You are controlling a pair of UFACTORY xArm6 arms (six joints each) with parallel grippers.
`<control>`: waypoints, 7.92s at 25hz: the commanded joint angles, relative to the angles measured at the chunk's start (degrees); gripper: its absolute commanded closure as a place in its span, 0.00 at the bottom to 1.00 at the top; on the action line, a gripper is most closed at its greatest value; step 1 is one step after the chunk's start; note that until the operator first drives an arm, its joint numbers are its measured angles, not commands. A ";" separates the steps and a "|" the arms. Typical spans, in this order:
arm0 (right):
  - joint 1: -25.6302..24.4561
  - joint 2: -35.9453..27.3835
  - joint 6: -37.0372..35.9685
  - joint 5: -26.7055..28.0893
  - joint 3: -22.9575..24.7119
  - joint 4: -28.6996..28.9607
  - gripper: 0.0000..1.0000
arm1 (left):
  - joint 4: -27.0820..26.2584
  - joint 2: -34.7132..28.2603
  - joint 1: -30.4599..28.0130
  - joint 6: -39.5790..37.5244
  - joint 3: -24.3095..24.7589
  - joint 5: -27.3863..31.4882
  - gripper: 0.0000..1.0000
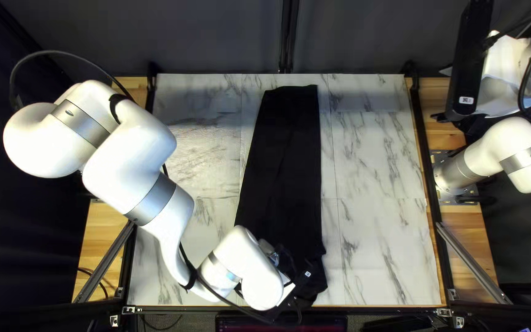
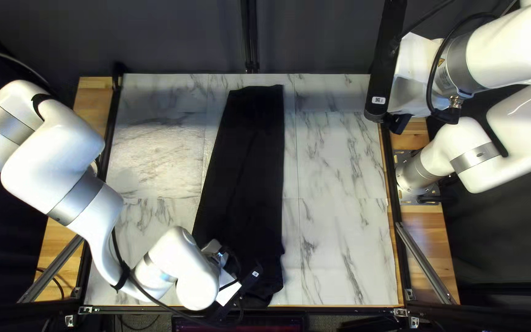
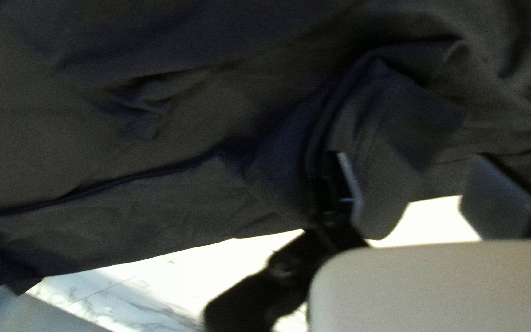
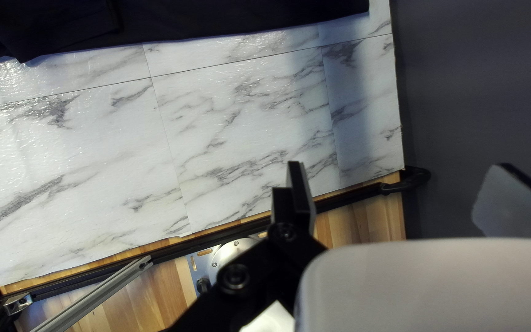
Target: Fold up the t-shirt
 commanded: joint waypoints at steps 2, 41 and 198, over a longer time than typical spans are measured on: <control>0.00 0.00 0.00 0.00 0.00 0.00 0.00 | 0.83 4.12 -0.12 -4.82 -5.27 4.37 0.00; 0.00 0.00 0.00 0.00 0.00 0.00 0.00 | 7.35 -14.03 9.56 -10.04 22.43 -9.69 0.00; 0.00 0.00 0.00 0.00 0.00 0.00 0.00 | -51.83 -19.64 20.72 -0.52 32.88 -34.13 0.79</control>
